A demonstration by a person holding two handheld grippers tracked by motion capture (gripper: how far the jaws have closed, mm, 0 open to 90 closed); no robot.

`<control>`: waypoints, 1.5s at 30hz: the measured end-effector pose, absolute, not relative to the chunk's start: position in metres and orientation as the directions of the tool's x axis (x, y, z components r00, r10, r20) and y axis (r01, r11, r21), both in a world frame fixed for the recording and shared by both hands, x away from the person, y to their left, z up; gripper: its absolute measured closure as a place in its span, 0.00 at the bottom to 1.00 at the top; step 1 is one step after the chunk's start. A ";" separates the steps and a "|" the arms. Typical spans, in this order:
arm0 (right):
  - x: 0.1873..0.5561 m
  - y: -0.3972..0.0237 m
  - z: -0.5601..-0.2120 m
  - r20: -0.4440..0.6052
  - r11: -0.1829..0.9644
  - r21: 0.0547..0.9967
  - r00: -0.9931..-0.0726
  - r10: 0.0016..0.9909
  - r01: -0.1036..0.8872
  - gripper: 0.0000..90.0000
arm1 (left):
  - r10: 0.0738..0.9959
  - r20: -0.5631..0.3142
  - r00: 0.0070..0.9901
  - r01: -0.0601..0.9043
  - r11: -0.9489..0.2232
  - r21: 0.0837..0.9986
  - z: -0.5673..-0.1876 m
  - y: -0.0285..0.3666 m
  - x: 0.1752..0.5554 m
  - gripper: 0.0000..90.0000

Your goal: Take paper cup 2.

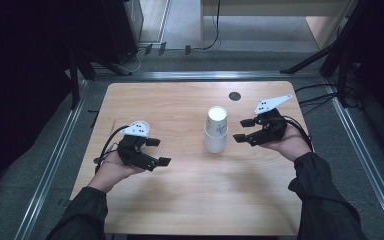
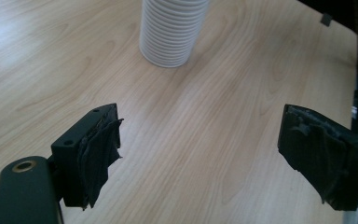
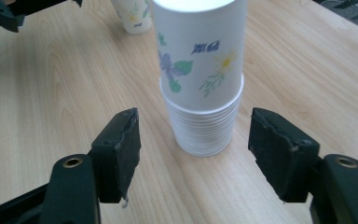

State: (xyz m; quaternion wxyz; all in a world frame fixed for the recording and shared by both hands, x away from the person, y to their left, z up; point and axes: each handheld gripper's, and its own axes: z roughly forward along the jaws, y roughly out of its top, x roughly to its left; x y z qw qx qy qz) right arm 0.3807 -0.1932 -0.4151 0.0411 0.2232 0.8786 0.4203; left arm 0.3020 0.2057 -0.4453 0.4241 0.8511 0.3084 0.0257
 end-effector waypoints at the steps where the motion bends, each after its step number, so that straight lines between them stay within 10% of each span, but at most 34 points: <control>1: 0.383 -0.193 -0.413 0.113 0.555 0.752 -0.900 0.422 0.355 0.36 | 0.544 -0.214 0.811 0.501 -0.460 0.733 -0.446 0.205 0.301 0.15; 45: 0.443 -0.083 -0.380 0.024 0.902 0.381 -0.978 0.207 0.201 0.29 | 0.506 -0.212 0.836 0.488 -0.510 0.708 -0.454 0.200 0.301 0.15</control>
